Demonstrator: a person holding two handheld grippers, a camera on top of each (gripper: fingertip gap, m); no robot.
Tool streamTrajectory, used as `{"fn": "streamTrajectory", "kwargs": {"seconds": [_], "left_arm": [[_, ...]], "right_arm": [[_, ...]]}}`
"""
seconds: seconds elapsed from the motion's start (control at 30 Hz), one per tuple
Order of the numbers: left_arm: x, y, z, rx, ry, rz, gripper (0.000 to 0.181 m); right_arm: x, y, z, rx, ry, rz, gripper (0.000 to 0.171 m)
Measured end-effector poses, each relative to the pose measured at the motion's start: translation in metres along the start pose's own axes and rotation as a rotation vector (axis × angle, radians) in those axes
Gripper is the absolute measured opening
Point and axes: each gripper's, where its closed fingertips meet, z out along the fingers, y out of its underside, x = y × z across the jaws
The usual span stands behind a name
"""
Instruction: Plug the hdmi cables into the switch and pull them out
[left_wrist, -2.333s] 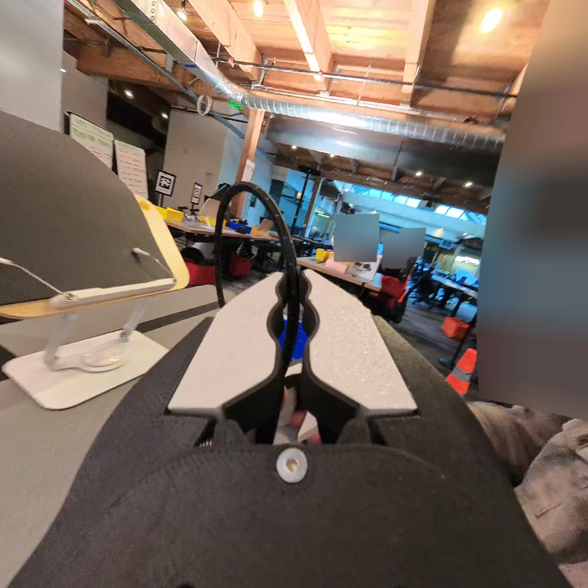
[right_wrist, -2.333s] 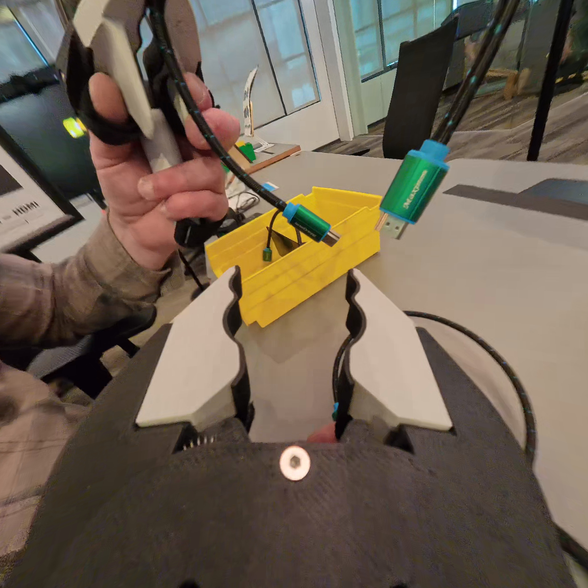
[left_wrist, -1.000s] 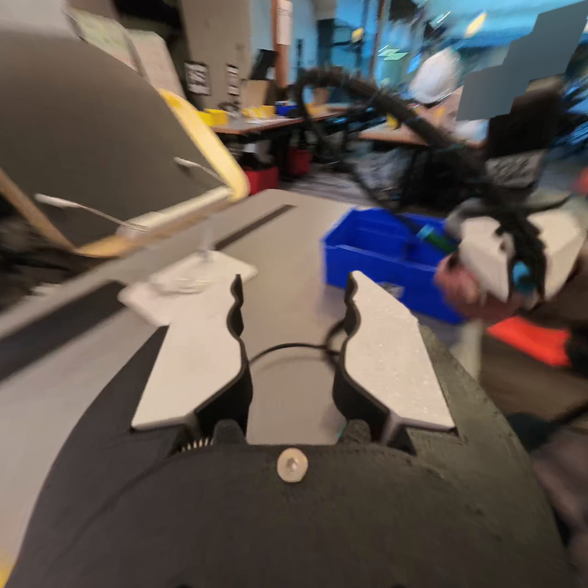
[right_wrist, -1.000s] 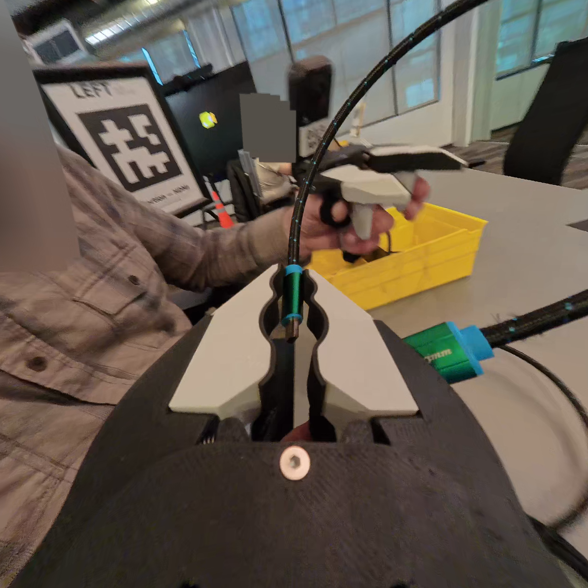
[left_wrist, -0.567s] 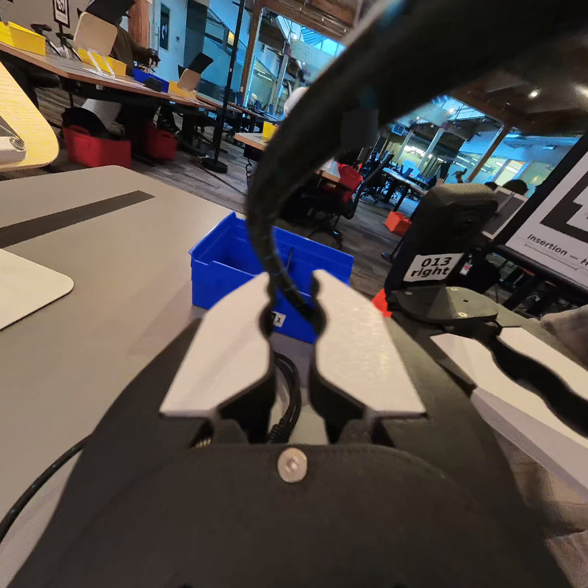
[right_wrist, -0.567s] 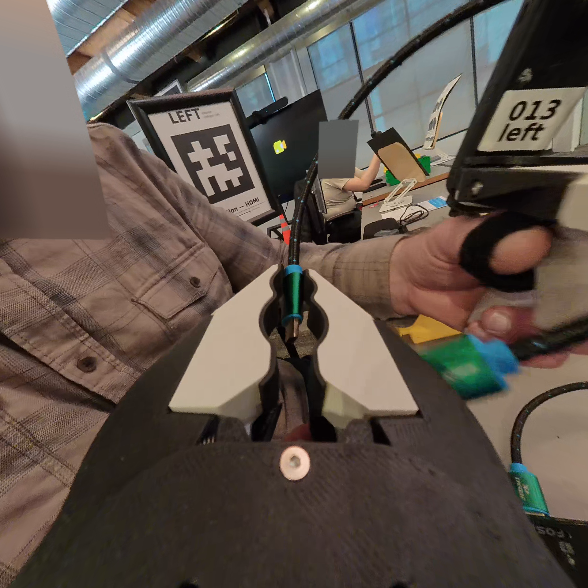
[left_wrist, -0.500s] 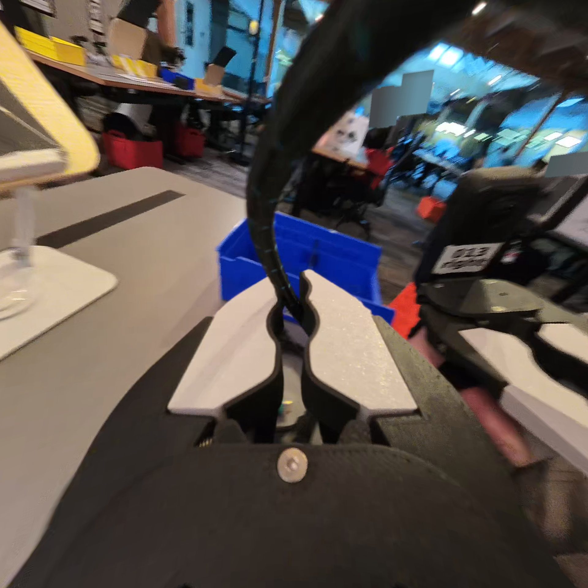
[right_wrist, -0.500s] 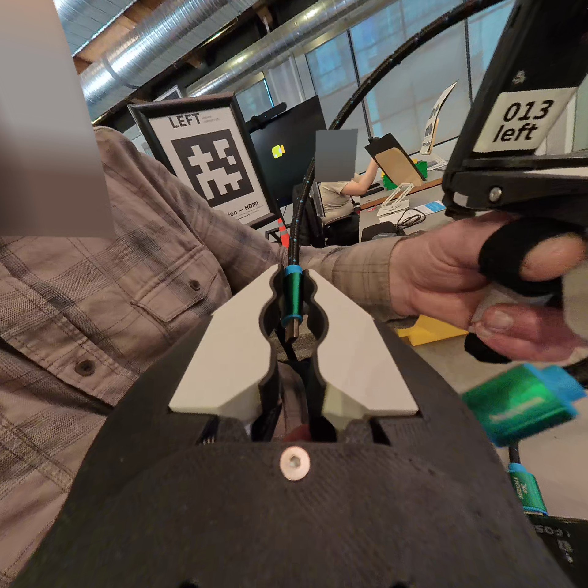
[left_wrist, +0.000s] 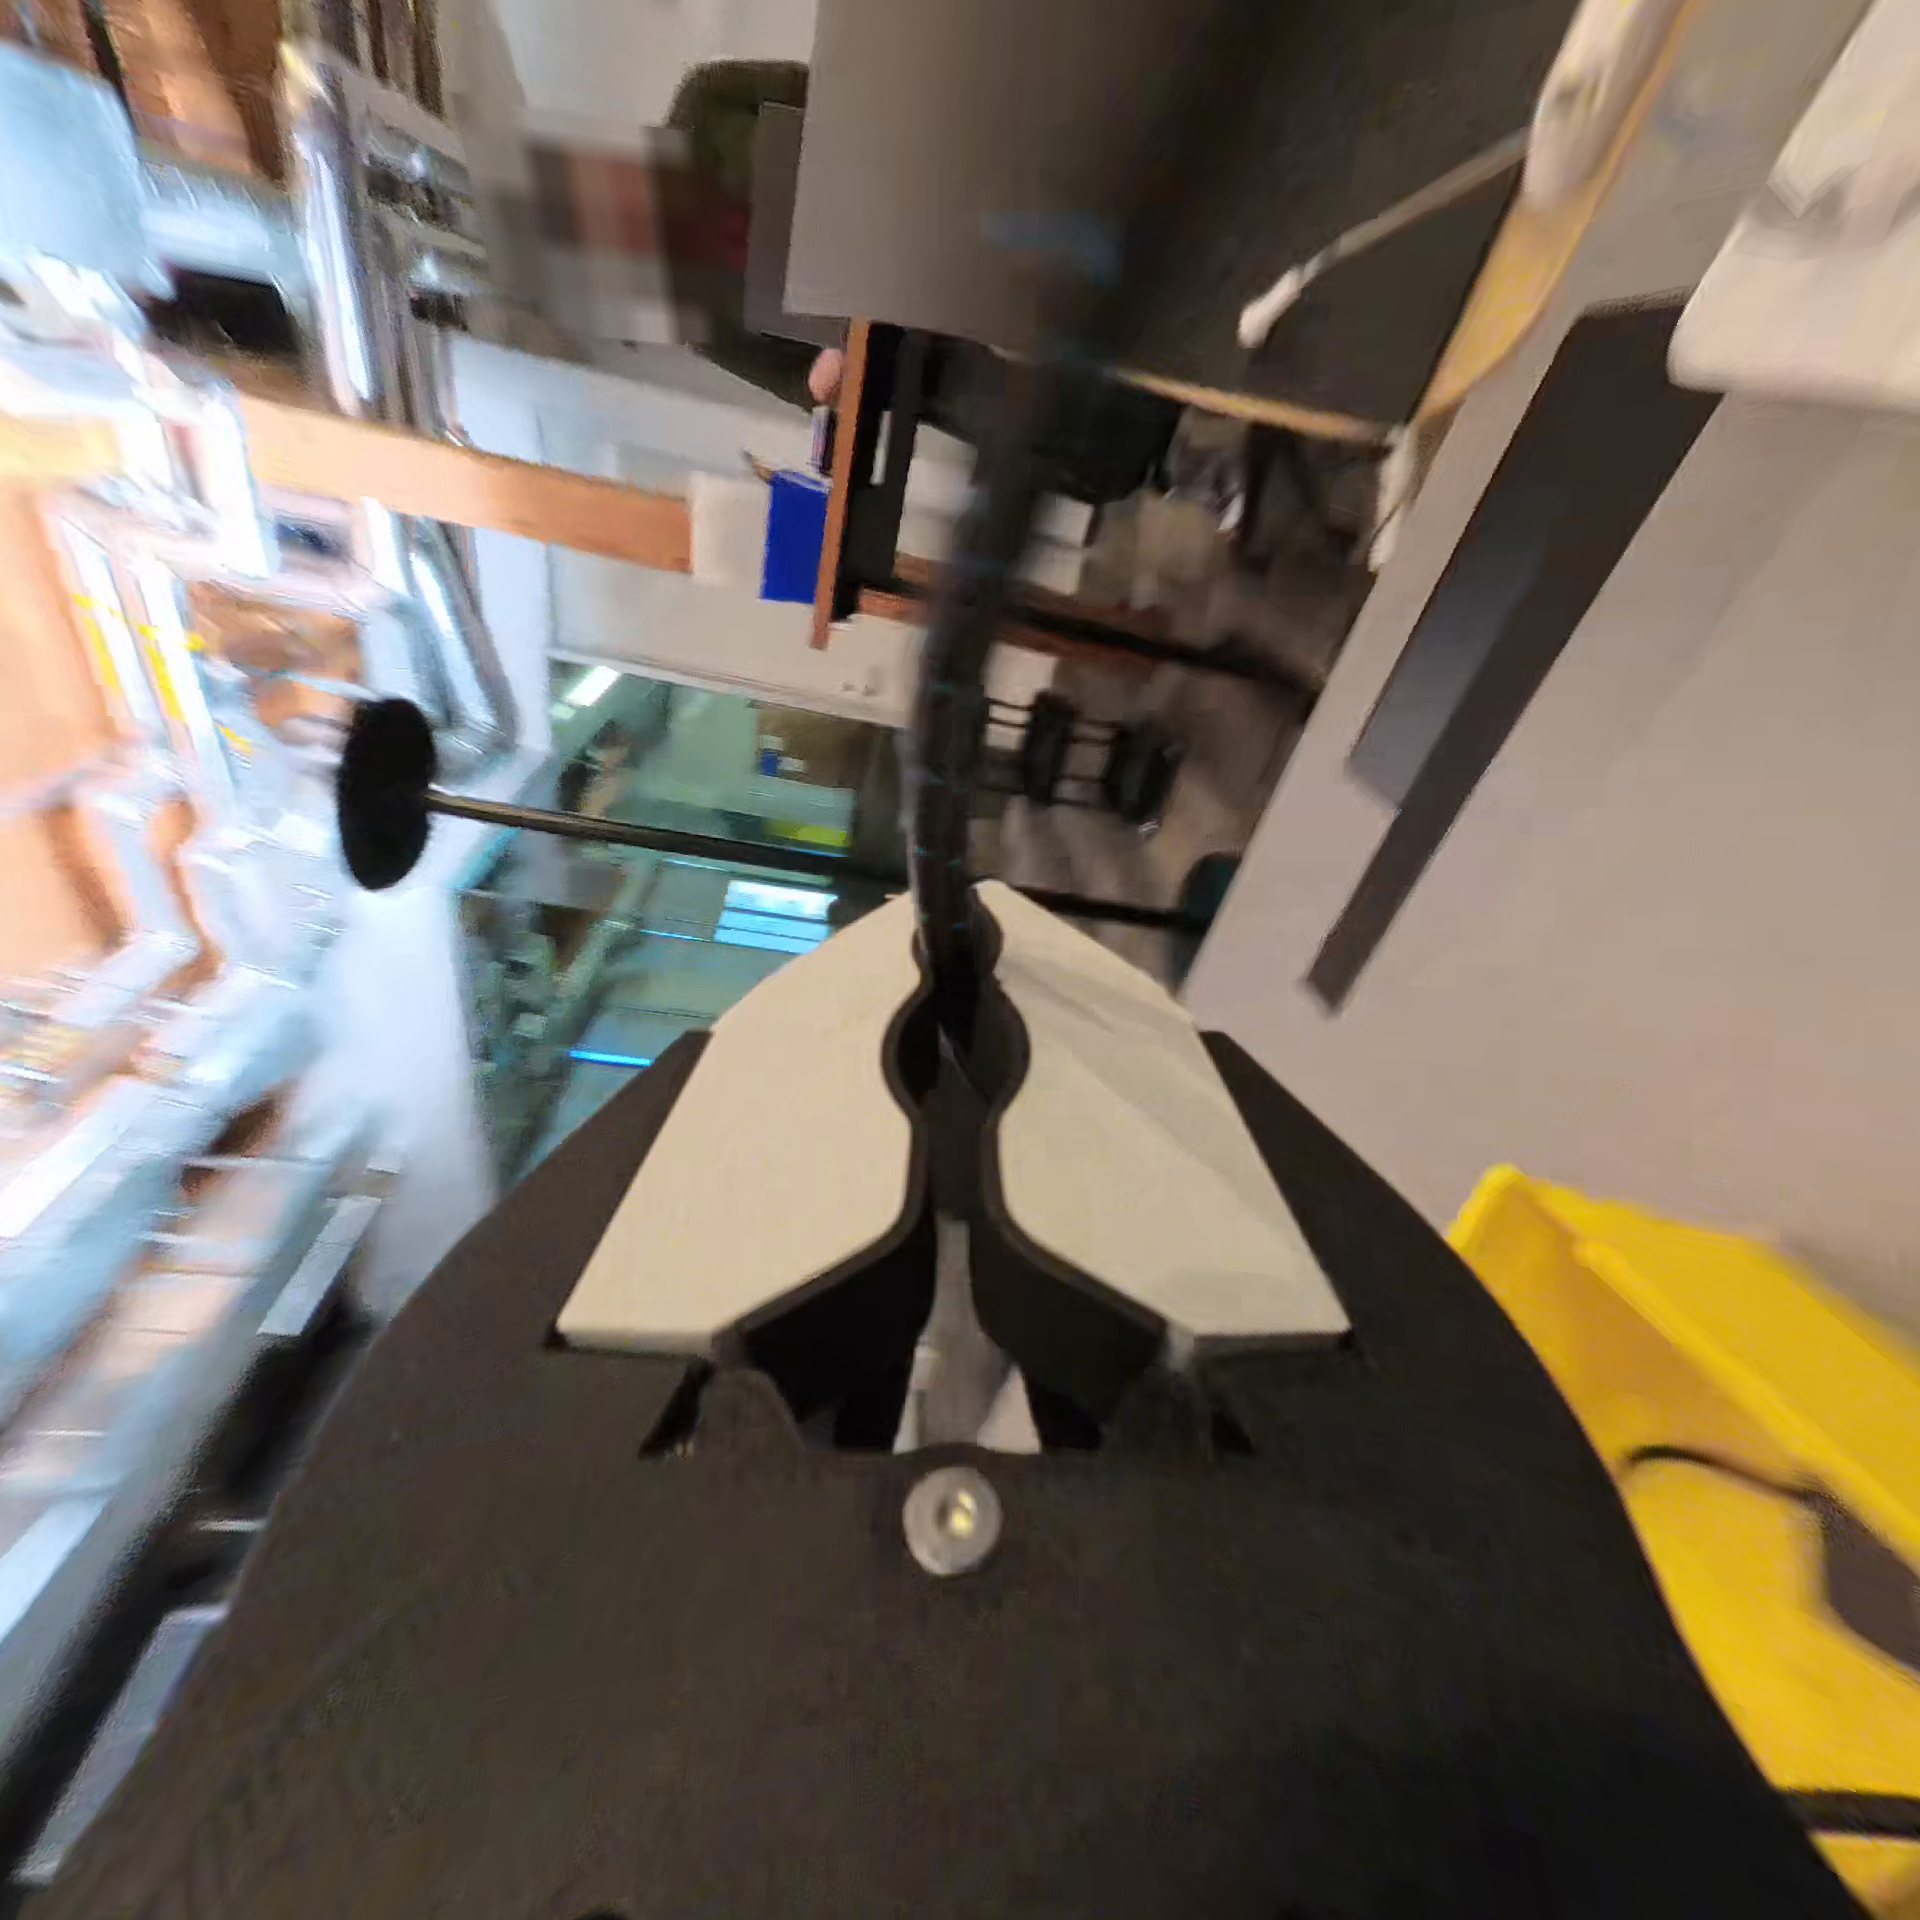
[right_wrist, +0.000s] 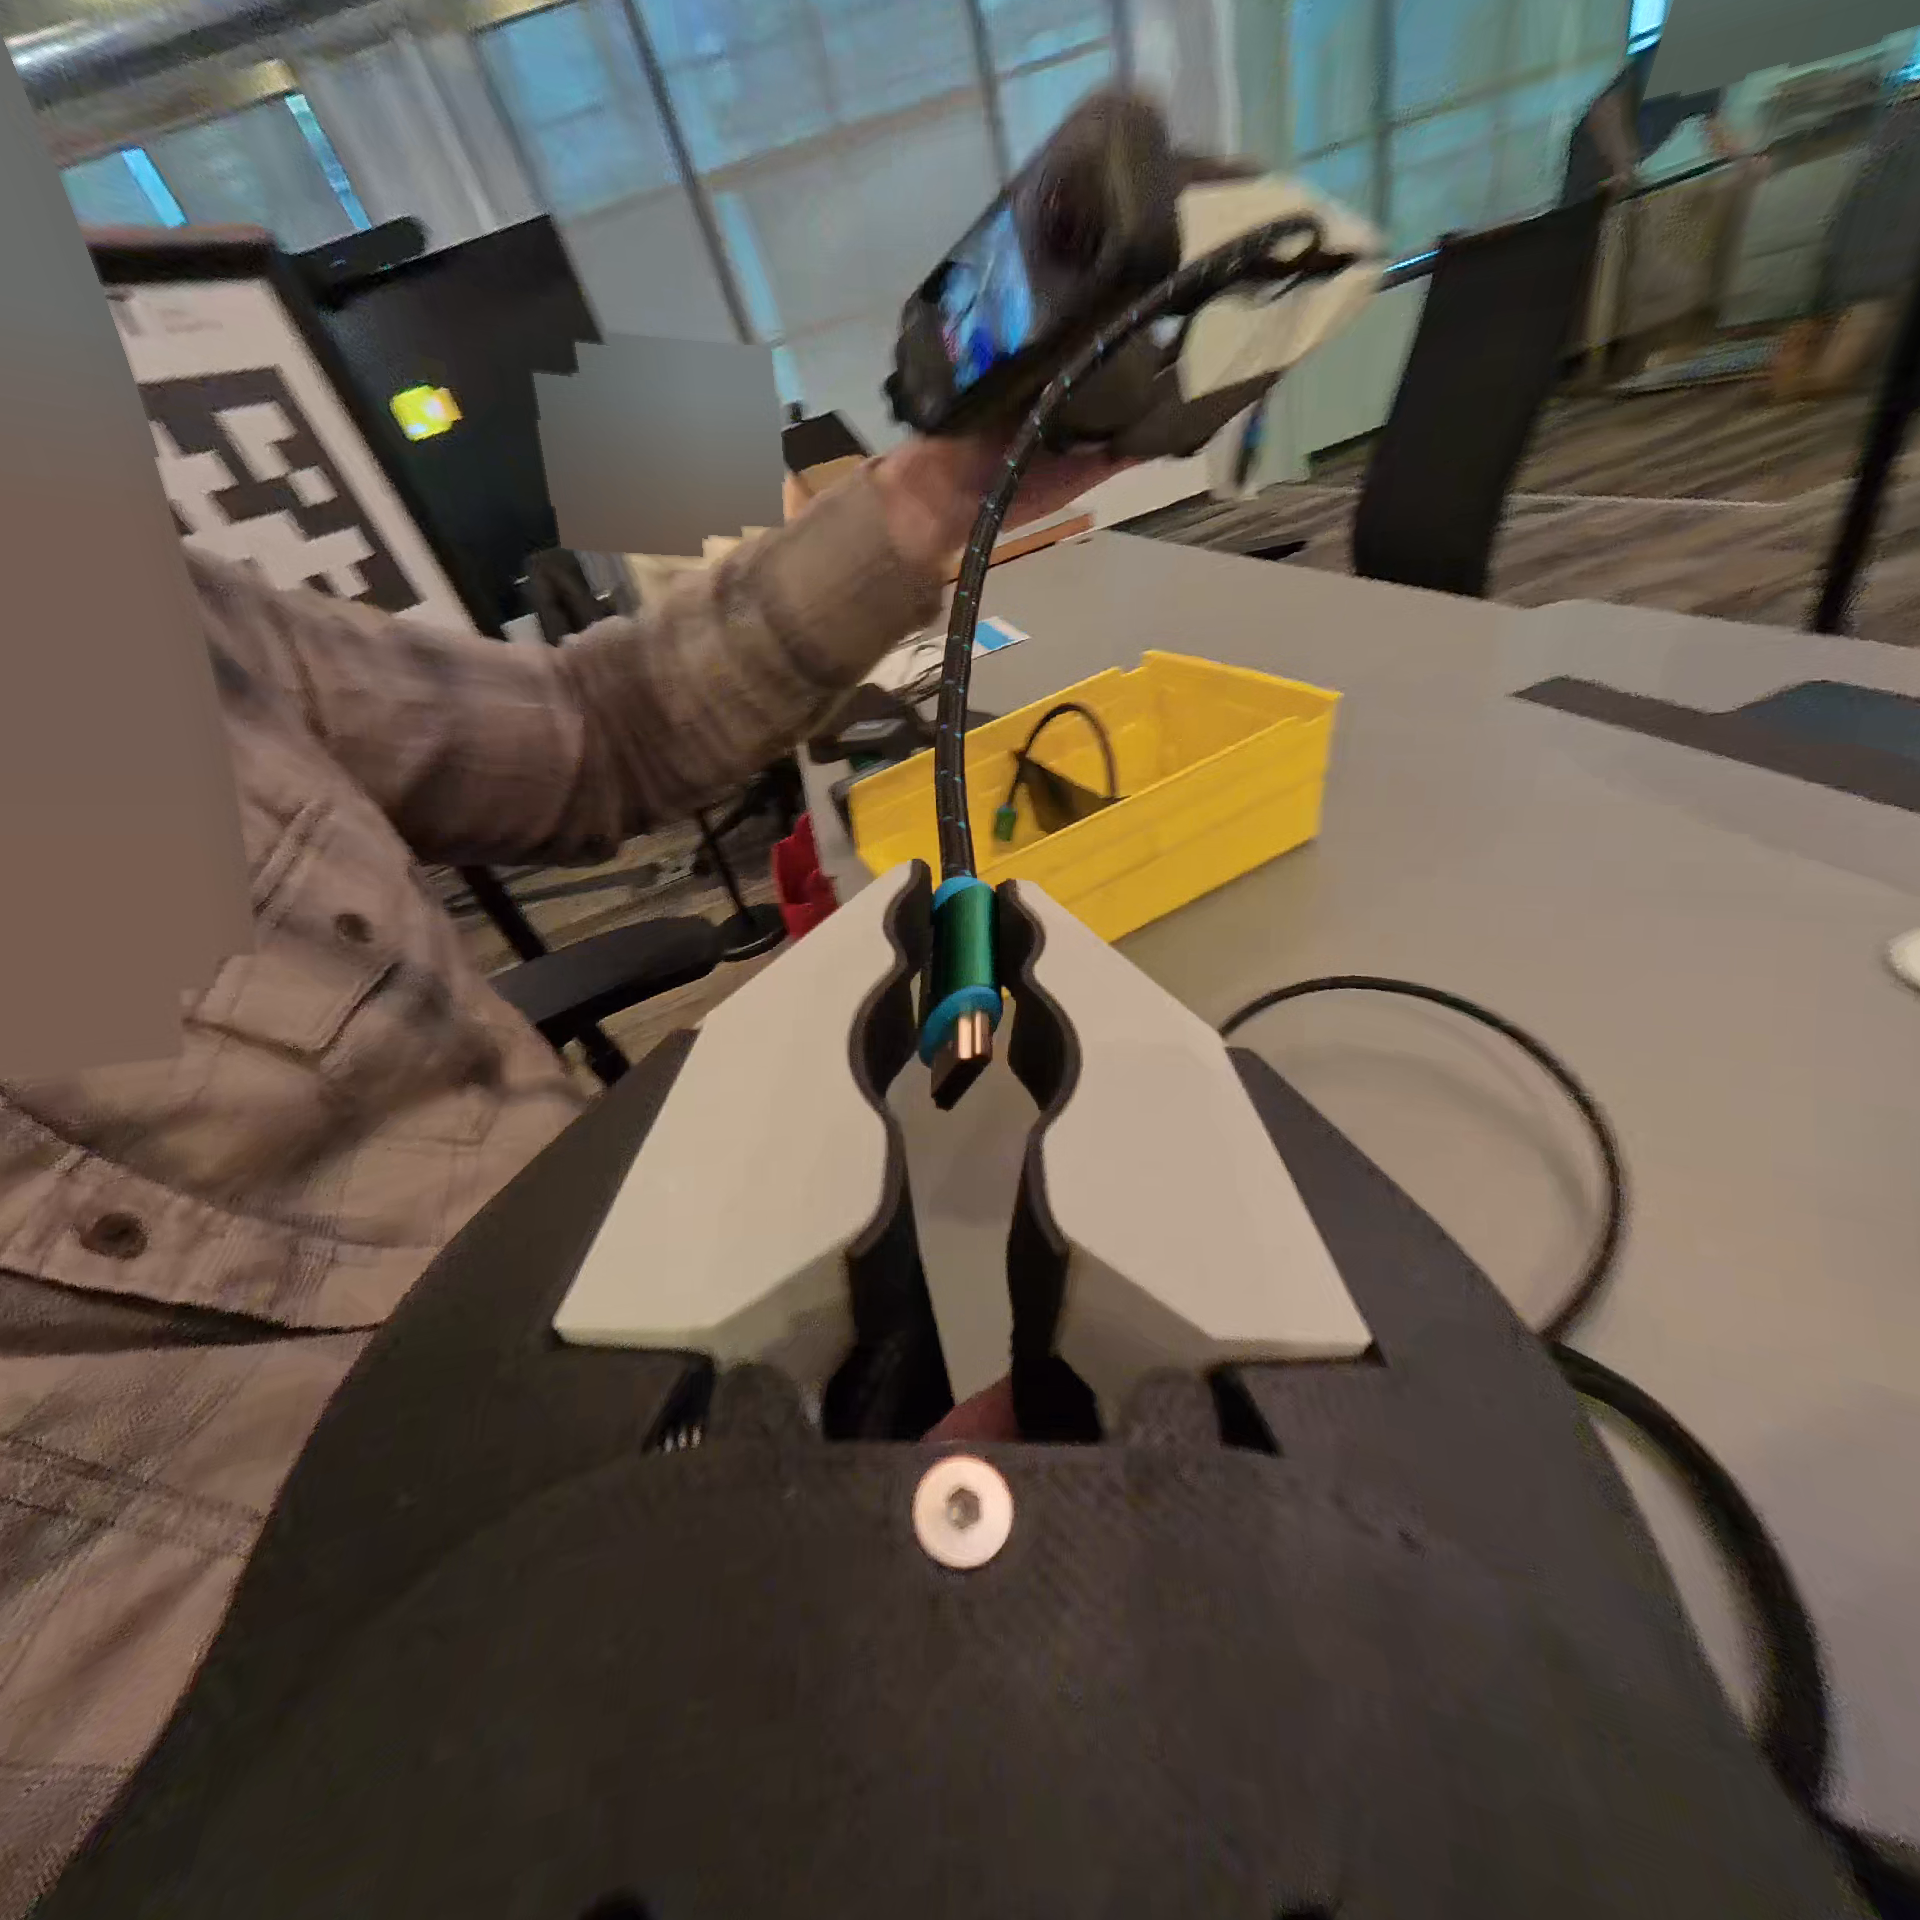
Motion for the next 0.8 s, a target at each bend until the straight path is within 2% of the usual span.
{"fn": "streamTrajectory", "kwargs": {"seconds": [0.07,0.17,0.4,0.53,0.67,0.8], "left_arm": [[0.005,0.002,0.0,-0.014,-0.059,0.197,0.002],[0.028,0.005,0.002,-0.026,-0.044,0.366,0.003],[0.048,-0.013,-0.006,0.061,-0.076,0.571,0.004],[0.065,-0.023,-0.006,0.064,-0.03,0.717,0.005],[0.086,0.0,0.009,-0.06,0.066,0.857,0.004],[0.112,0.01,0.02,-0.094,0.13,0.977,0.004]], "right_arm": [[0.01,-0.016,-0.013,0.013,0.059,-0.007,0.009],[0.027,-0.025,-0.022,-0.055,0.167,-0.06,0.009],[0.074,-0.018,-0.039,-0.336,0.368,-0.154,0.01],[0.083,-0.016,-0.038,-0.459,0.402,-0.201,0.009],[0.091,-0.017,-0.043,-0.532,0.468,-0.279,0.009],[0.074,-0.014,-0.032,-0.559,0.4,-0.302,0.01]]}}
